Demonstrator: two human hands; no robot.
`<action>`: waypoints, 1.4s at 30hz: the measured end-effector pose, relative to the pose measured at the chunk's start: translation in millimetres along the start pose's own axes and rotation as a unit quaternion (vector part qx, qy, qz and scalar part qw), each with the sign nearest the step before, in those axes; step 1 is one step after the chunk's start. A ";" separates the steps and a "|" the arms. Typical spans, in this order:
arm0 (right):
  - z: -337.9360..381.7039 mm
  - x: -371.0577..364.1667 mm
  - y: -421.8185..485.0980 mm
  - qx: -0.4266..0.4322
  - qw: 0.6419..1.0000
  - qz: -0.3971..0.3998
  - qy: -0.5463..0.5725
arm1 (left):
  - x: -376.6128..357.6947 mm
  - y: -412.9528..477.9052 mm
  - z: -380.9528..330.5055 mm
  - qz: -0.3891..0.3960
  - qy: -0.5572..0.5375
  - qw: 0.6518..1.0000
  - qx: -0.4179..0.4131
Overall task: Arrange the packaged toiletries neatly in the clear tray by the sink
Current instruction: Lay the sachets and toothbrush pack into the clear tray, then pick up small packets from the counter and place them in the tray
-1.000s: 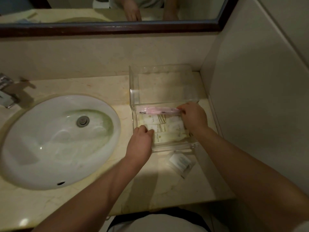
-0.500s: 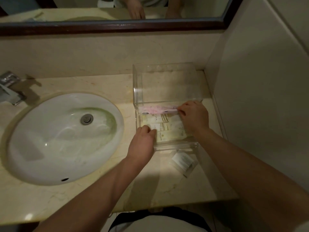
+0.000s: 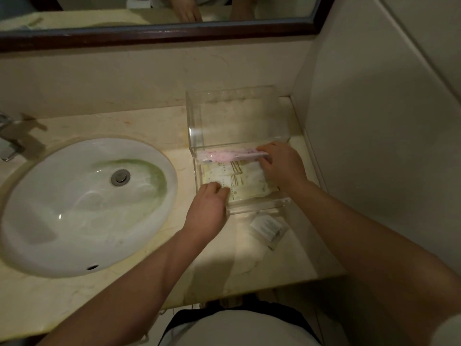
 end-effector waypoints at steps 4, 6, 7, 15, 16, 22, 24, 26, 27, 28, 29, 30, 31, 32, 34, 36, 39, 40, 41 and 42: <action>-14.4 34.3 -30.0 -0.062 0.995 -0.067 0.030 | 6.9 -7.0 -5.7 -0.037 -0.029 0.999 -0.017; -5.7 36.7 -49.8 -0.073 0.995 -0.059 0.045 | 11.6 -11.5 -8.6 -0.045 -0.043 0.998 -0.024; 3.7 34.6 -59.4 -0.073 0.995 -0.046 0.050 | 14.3 -13.8 -9.1 -0.049 -0.050 0.997 -0.027; 11.2 32.4 -148.6 -0.202 0.976 0.019 -0.081 | 41.4 -46.0 12.4 -0.093 -0.069 0.993 -0.027; 8.0 25.5 -162.8 -0.201 0.971 0.055 -0.117 | 42.9 -51.2 16.5 -0.095 -0.069 0.993 -0.022; 23.7 4.2 -181.4 -0.166 0.976 0.082 -0.117 | 50.5 -83.6 37.5 -0.107 -0.073 0.991 0.024; 33.0 -11.2 -186.9 -0.177 0.974 0.130 -0.064 | 59.3 -95.6 42.2 -0.117 -0.089 0.987 0.063; 60.4 -35.9 -189.9 -0.158 0.970 0.182 0.012 | 74.9 -113.1 58.1 -0.132 -0.086 0.981 0.109; 82.9 -49.3 -190.1 -0.124 0.970 0.208 0.037 | 84.5 -124.3 70.3 -0.148 -0.073 0.978 0.131; 109.1 -62.3 -188.1 -0.086 0.968 0.229 0.058 | 95.3 -136.1 85.8 -0.165 -0.057 0.973 0.151; 133.4 -69.7 -184.3 -0.059 0.964 0.244 0.082 | 102.9 -146.1 99.1 -0.177 -0.047 0.969 0.168; 162.3 -75.9 -182.3 -0.044 0.957 0.264 0.113 | 111.9 -160.3 115.4 -0.189 -0.033 0.963 0.191; 188.8 -81.1 -181.5 -0.040 0.947 0.283 0.148 | 120.5 -175.2 130.8 -0.199 -0.022 0.955 0.217; 215.7 -85.5 -179.9 -0.037 0.937 0.297 0.180 | 130.4 -188.9 145.9 -0.210 -0.014 0.947 0.241; 263.7 -91.3 -173.3 -0.022 0.923 0.306 0.234 | 148.5 -209.9 171.7 -0.233 -0.005 0.932 0.277; 313.0 -98.0 -170.5 0.004 0.907 0.316 0.277 | 165.2 -228.2 197.0 -0.257 -0.002 0.915 0.311; 374.7 -110.6 -171.5 0.027 0.891 0.333 0.307 | 183.4 -250.8 236.0 -0.280 -0.005 0.891 0.357; 394.3 -116.3 -172.1 0.033 0.887 0.337 0.315 | 188.8 -257.2 252.0 -0.284 -0.007 0.885 0.370; 412.5 -122.9 -172.2 0.036 0.882 0.339 0.325 | 194.0 -262.4 268.7 -0.286 -0.011 0.879 0.381; 430.3 -130.0 -171.3 0.037 0.879 0.339 0.333 | 200.2 -265.7 286.2 -0.288 -0.016 0.875 0.388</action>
Point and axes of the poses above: each hand's wrist, its own y-axis towards the middle knuckle, its own x-axis out of the back of the hand, z = x × y, the point moved 10 cm from there along y, towards the middle knuckle, and after that the axes turned 13 degrees about -z, right-handed, at the moved point
